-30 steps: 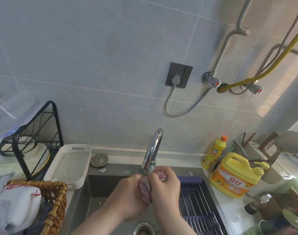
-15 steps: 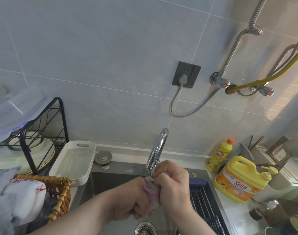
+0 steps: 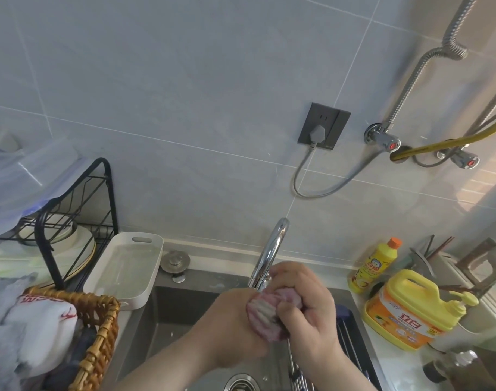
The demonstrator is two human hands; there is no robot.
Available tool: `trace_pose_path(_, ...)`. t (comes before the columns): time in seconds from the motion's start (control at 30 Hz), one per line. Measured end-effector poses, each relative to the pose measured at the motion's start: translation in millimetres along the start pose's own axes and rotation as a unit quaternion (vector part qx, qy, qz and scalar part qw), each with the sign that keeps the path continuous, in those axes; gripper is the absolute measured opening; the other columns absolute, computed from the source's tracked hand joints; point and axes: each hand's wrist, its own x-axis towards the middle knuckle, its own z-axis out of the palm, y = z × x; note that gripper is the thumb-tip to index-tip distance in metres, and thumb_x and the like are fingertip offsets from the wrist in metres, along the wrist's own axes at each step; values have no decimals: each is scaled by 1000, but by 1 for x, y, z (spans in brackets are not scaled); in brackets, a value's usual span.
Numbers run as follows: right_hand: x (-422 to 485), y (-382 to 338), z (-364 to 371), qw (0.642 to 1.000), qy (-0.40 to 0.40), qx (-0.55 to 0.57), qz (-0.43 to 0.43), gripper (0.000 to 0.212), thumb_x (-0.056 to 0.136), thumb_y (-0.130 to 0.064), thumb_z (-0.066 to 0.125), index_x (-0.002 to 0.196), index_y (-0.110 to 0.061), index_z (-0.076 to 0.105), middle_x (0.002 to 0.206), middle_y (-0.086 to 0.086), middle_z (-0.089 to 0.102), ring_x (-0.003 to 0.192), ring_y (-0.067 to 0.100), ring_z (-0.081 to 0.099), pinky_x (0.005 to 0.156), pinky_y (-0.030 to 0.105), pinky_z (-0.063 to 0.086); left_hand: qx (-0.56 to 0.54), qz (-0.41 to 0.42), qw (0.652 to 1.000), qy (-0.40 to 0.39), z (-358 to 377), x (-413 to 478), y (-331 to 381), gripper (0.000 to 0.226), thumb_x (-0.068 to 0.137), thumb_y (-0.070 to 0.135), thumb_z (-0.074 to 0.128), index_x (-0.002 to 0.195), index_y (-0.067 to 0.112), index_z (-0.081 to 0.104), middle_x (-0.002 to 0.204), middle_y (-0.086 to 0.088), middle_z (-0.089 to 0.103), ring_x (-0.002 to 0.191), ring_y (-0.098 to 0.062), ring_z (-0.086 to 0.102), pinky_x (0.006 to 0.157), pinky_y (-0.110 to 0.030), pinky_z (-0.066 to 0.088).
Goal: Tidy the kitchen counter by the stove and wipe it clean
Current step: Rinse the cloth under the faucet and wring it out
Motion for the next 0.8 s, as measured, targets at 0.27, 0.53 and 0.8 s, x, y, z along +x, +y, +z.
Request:
trace_pose_path(0.27, -14, -10, 5, 864, 63, 181, 466, 22, 91, -36, 64, 92, -17, 73, 98, 17, 73, 82, 22, 74, 70, 39, 59, 231, 117, 948, 184, 10, -9, -39, 23, 68, 40, 49, 76, 20, 56, 68, 7, 57, 59, -17, 57, 47, -27, 47)
trace_pose_path(0.53, -10, -19, 47, 879, 197, 73, 427, 11, 60, -19, 75, 68, -22, 69, 61, 1, 69, 57, 18, 63, 66, 47, 57, 204, 111, 958, 169, 27, -6, -54, 15, 67, 26, 47, 81, 24, 44, 70, 5, 55, 63, -22, 58, 52, -34, 51)
trace_pose_path(0.8, -15, -14, 38, 930, 173, 55, 319, 13, 49, -4, 55, 54, -13, 63, 63, 8, 68, 63, 20, 62, 63, 38, 51, 59, 89, 994, 16, 10, -8, -23, 13, 65, 34, 52, 71, 23, 48, 79, 1, 60, 72, -22, 54, 58, -15, 38)
